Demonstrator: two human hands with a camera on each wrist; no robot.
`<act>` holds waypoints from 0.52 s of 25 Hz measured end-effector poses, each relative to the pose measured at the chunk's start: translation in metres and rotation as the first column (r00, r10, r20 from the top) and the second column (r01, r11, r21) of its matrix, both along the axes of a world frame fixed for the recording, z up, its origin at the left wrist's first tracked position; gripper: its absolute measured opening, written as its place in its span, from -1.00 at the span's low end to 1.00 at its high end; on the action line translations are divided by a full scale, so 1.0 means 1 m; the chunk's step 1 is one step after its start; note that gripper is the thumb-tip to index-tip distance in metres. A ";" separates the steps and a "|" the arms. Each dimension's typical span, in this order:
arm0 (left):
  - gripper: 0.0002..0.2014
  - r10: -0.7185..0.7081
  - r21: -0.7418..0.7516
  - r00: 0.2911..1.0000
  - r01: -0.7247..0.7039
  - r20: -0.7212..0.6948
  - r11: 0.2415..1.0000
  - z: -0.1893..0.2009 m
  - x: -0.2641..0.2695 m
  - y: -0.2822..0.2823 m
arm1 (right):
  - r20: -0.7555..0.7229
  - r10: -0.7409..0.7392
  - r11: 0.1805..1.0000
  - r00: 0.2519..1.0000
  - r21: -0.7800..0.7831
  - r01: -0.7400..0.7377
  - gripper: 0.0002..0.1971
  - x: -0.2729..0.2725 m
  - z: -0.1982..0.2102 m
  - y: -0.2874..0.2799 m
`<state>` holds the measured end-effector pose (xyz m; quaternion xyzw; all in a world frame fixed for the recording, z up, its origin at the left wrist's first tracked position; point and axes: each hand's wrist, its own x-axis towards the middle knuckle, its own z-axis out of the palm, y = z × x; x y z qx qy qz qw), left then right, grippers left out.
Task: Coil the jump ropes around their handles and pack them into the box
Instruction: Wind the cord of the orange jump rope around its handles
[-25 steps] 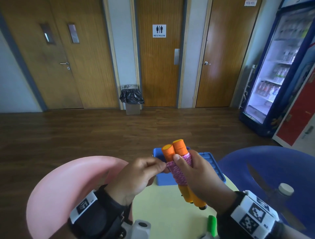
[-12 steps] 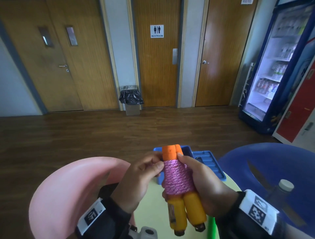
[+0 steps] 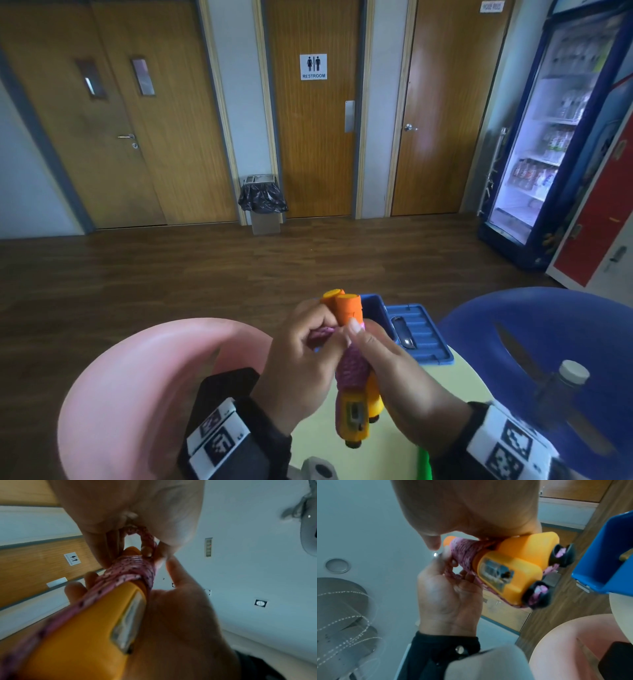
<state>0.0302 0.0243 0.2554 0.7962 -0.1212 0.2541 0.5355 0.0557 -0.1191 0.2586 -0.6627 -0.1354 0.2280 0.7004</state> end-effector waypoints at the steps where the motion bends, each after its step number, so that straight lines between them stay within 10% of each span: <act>1: -0.69 0.002 0.021 1.000 -0.002 0.014 1.000 0.003 -0.001 -0.005 | 0.002 -0.009 1.000 1.000 0.023 0.009 -0.22 -0.002 -0.002 0.000; 5: -0.60 -0.064 0.061 0.998 0.063 0.010 0.996 -0.001 -0.001 -0.015 | 0.043 -0.034 0.999 0.999 0.035 0.032 -0.05 -0.004 -0.003 -0.001; 13: -0.73 -0.203 -0.156 0.946 0.167 -0.254 0.974 0.020 0.006 -0.020 | 0.131 -0.089 0.996 0.987 0.016 0.087 -0.40 0.008 0.007 -0.022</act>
